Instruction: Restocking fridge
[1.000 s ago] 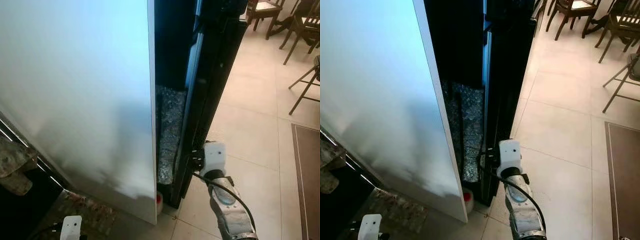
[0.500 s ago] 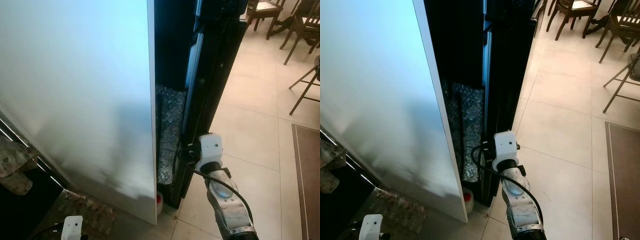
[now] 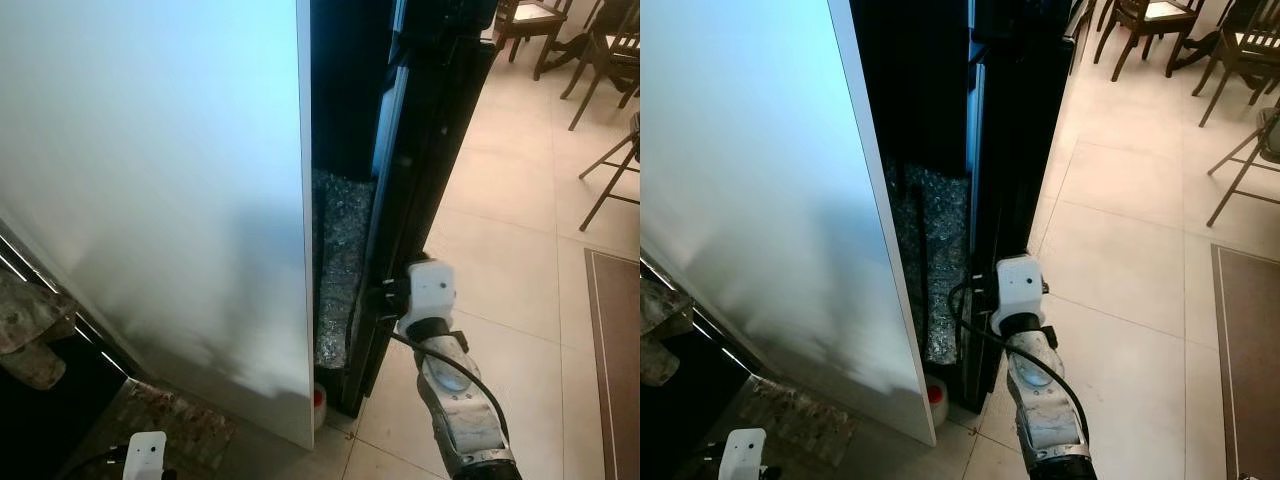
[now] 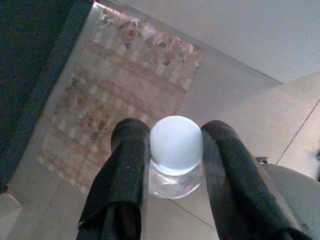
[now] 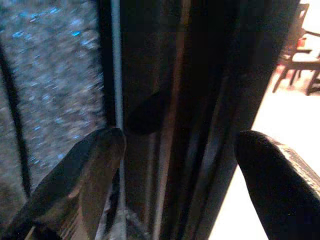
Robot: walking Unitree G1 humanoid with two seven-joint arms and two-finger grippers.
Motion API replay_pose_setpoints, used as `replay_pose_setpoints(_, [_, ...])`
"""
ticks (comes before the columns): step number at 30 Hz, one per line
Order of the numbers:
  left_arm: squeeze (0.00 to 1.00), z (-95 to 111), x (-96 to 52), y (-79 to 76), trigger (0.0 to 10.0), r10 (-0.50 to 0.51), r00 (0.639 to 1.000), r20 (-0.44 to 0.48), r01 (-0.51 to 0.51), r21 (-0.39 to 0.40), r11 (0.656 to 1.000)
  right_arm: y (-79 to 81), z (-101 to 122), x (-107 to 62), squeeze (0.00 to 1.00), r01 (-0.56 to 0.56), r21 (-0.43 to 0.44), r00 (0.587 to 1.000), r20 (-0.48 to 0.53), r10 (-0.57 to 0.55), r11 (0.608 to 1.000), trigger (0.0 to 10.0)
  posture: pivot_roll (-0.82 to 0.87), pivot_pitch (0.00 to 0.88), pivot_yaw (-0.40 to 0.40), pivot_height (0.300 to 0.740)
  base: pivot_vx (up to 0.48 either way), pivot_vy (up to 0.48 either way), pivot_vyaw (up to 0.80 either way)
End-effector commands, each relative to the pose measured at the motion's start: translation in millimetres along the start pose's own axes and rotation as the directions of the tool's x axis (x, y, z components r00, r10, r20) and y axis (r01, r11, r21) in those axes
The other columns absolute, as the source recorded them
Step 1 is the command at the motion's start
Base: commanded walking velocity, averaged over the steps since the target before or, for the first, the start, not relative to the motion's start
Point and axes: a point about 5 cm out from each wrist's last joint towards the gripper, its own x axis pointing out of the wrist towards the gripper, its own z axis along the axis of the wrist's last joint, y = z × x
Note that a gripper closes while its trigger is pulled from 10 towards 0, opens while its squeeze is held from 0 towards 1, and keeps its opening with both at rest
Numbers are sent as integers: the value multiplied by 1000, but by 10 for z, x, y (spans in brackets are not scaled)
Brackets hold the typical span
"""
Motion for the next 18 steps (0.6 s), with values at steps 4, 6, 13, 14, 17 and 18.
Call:
replay_pose_setpoints(4, [0, -58, -11, -1, 10000, 2, 1000, -25, -2, -5, 1000, -4, 124, 21, 0, 3, 15, 998, 63, -4, 1000, 10000, -5, 44, 4, 740, 0, 0, 0])
replay_pose_setpoints(6, [0, -55, -11, -4, 10000, 2, 1000, -23, -2, -6, 1000, 14, 132, 29, 0, -14, 21, 998, 68, 13, 1000, 10000, -4, 44, 4, 740, 0, 0, 0])
replay_pose_setpoints(13, [0, -32, -5, -21, 10000, 0, 1000, -15, 0, -5, 1000, 104, 162, 48, 0, -71, 39, 994, 89, 67, 997, 10000, -4, 43, 4, 740, 0, 0, 0])
replay_pose_setpoints(14, [0, -29, -5, -24, 10000, -1, 1000, -13, 1, -5, 1000, 107, 160, 53, 0, -74, 45, 994, 88, 70, 996, 10000, -4, 43, 4, 740, 0, 0, 0])
replay_pose_setpoints(17, [0, -22, -3, -28, 10000, -2, 1000, -10, 2, -6, 1000, 75, 169, 82, 0, -58, 37, 994, 91, 55, 998, 10000, -3, 42, 5, 740, 0, 0, 0])
replay_pose_setpoints(18, [0, -21, -3, -28, 10000, -2, 1000, -10, 2, -5, 1000, 70, 173, 85, 0, -56, 38, 994, 94, 52, 998, 10000, -3, 42, 5, 740, 0, 0, 0])
